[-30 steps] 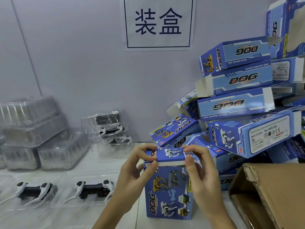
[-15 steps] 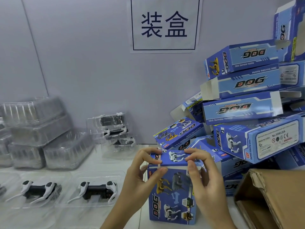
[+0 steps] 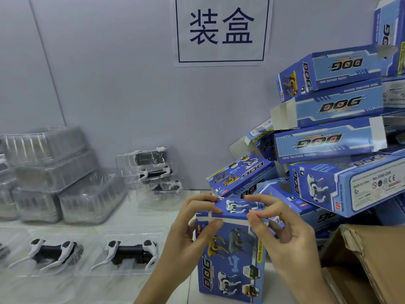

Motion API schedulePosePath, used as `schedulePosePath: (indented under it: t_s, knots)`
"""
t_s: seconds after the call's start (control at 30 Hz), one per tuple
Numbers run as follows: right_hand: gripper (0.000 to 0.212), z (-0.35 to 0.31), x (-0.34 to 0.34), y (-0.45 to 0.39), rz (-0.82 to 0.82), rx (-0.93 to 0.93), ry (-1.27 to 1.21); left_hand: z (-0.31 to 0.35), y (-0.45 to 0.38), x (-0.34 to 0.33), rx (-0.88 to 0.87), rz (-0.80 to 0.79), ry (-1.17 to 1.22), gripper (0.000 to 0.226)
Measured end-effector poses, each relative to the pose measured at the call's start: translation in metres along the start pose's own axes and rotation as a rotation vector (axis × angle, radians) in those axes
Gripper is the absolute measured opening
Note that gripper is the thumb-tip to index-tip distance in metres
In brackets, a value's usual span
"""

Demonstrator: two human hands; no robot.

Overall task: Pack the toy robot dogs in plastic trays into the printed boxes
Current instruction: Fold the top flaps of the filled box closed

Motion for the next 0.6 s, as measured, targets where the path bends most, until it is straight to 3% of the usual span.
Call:
schedulePosePath:
  t_s: [0.23,0.4,0.6]
  knots:
    - [0.009,-0.0054,-0.0015,-0.0005,-0.026,-0.039,0.001,-0.0023,-0.0001,0.0000,0.012,0.013,0.079,0.028]
    - [0.019,-0.0032,0.0019,-0.0039,-0.314,-0.190,-0.051,-0.0049,-0.0025,0.0008,0.062,-0.001,0.103,0.034]
    - [0.008,-0.0003,0.0044,-0.0061,-0.205,-0.181,-0.042,-0.0062,0.0002,-0.0056,0.072,-0.080,0.133,0.052]
Point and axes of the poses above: each hand's wrist, its own y-axis away from the middle knuckle, its own x-axis out of the back of the hand, z = x × y, the point moved 9 cm from there along -y, towards the middle knuckle, and after that the axes turned 1 degree about x, right-handed, at the moved point
